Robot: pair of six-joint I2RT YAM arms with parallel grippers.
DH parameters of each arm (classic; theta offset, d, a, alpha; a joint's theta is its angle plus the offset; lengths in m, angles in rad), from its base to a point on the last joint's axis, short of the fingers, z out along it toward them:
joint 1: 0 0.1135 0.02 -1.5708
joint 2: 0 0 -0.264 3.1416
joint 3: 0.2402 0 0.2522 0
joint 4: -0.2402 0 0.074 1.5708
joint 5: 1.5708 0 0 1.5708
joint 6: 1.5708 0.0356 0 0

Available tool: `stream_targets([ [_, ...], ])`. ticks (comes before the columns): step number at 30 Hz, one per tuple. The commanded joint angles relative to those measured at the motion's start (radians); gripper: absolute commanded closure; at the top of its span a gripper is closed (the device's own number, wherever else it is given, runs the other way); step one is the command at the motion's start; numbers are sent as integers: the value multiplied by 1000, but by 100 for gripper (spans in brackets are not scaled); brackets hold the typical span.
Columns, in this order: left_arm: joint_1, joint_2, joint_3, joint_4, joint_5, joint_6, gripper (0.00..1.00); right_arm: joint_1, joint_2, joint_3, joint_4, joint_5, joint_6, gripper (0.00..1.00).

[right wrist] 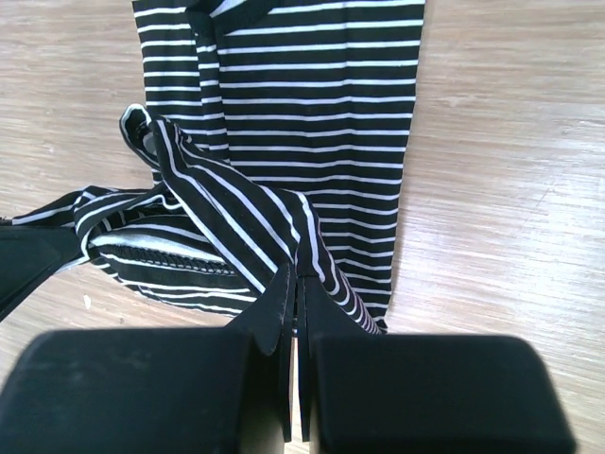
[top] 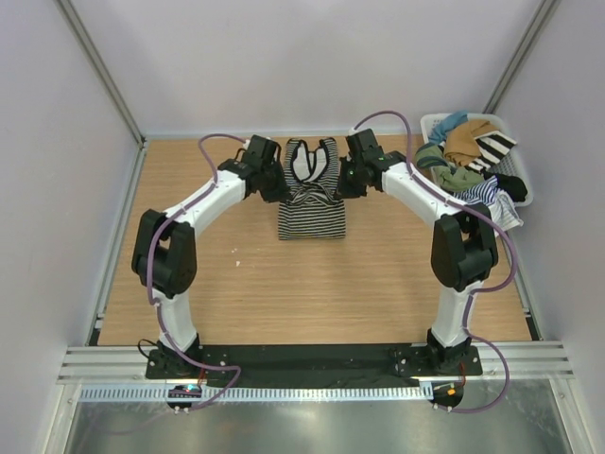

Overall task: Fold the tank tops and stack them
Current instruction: Fold the tank top

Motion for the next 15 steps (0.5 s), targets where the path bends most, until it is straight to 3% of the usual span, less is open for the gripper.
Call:
stream_targets([
  [1,13,14,64,-29,7,27,100,-11,0,67,-6,12,-8,99],
  [15,55,131,161,-31,33,28,100,-50,129,159,18,-22,-5,99],
])
